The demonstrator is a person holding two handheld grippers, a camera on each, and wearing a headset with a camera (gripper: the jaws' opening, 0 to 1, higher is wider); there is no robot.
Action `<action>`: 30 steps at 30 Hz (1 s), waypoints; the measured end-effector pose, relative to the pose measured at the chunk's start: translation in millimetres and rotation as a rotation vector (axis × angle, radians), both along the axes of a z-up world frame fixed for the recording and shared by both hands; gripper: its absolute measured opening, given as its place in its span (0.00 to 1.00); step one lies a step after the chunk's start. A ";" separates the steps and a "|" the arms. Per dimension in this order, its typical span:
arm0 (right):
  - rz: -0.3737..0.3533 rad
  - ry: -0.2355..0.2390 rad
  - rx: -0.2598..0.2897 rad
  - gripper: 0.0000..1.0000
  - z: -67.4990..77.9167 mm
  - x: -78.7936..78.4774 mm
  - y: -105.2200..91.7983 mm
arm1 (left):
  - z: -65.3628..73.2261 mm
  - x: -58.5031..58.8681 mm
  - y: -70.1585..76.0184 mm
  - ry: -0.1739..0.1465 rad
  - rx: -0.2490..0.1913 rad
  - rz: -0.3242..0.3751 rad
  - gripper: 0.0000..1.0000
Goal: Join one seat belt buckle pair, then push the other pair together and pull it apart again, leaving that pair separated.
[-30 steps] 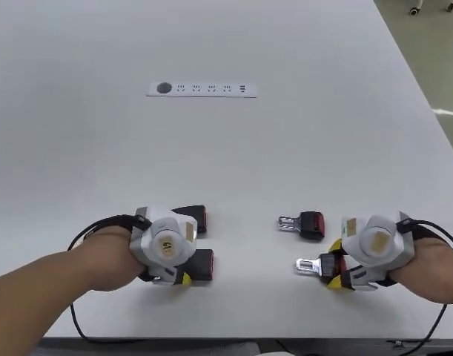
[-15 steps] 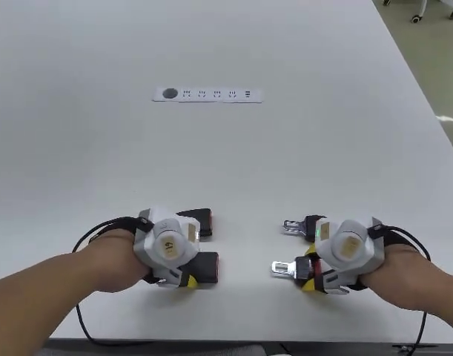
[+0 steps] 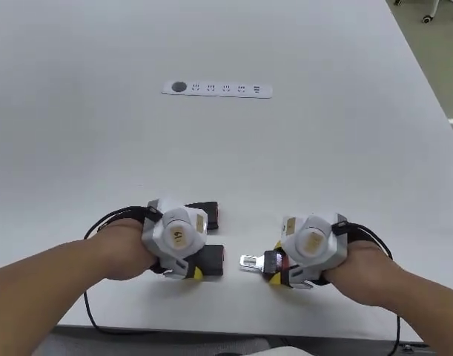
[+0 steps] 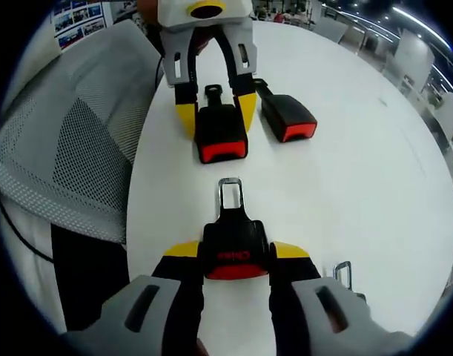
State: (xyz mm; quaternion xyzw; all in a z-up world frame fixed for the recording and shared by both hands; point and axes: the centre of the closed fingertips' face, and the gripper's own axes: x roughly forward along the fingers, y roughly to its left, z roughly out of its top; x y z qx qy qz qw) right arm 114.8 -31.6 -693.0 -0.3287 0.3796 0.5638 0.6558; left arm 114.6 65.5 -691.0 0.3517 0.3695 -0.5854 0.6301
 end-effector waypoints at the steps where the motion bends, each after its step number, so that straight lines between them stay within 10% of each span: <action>1: 0.003 -0.001 0.000 0.32 0.1 0.2 2.9 | -0.8 0.6 0.3 0.002 0.000 0.001 0.34; 30: 0.079 -0.018 0.029 0.32 2.2 3.9 36.5 | -2.9 1.1 2.1 0.021 0.010 -0.012 0.34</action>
